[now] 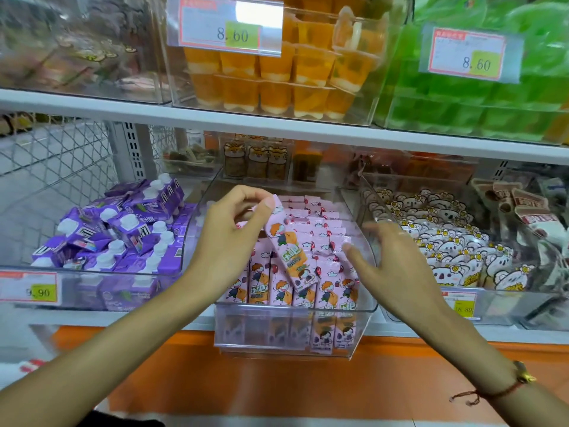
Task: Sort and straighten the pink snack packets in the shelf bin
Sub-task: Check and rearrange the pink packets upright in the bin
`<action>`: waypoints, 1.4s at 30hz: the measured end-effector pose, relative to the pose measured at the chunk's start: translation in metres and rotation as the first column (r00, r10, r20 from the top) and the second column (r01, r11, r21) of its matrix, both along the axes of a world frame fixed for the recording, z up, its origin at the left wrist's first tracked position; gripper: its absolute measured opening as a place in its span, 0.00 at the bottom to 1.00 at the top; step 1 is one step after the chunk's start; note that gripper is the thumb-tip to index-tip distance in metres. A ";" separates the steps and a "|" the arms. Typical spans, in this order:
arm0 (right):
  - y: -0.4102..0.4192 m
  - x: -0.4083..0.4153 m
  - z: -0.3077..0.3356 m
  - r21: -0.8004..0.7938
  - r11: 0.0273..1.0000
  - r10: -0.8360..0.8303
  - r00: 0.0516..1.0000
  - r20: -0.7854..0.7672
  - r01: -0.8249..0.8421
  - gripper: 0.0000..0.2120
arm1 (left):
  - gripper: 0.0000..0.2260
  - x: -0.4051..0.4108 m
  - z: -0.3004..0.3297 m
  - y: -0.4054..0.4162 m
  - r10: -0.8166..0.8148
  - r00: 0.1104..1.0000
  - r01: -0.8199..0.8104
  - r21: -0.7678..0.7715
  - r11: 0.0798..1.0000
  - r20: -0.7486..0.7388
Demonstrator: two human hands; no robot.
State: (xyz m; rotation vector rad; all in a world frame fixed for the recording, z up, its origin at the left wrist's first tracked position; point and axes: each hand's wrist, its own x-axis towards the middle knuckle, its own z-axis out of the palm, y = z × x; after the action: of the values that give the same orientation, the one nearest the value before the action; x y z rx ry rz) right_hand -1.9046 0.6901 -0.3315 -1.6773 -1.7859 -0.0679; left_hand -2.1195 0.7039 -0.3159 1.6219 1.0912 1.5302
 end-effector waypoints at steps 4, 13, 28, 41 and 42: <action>-0.015 -0.027 0.014 0.111 0.968 0.233 0.969 -0.079 -0.223 0.21 | 0.04 0.014 -0.002 -0.009 -0.056 0.998 0.057 0.022 0.998 -0.019; -0.008 -0.042 0.011 -0.198 0.813 0.139 0.511 -0.848 -0.548 0.20 | 0.06 0.011 -0.003 -0.013 -0.094 0.986 0.105 -0.075 0.992 0.139; -0.009 -0.040 0.016 -0.014 0.754 0.116 0.155 -0.981 -0.657 0.22 | 0.17 0.012 -0.017 -0.017 -0.104 0.953 0.137 0.102 0.985 -0.284; -0.015 -0.040 0.014 0.118 0.850 0.337 0.358 -0.871 -0.513 0.13 | 0.17 0.013 -0.018 -0.017 0.150 0.885 0.011 0.344 0.939 -0.440; -0.016 -0.040 0.015 0.118 0.851 0.346 0.379 -0.858 -0.511 0.15 | 0.16 0.012 -0.018 -0.017 0.132 0.898 0.014 0.327 0.945 -0.420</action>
State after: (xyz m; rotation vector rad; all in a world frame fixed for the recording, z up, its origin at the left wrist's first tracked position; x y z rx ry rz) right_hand -1.9447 0.6743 -0.3164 -0.9270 -1.3344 1.0350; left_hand -2.1071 0.6870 -0.3335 2.2611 1.1700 1.4775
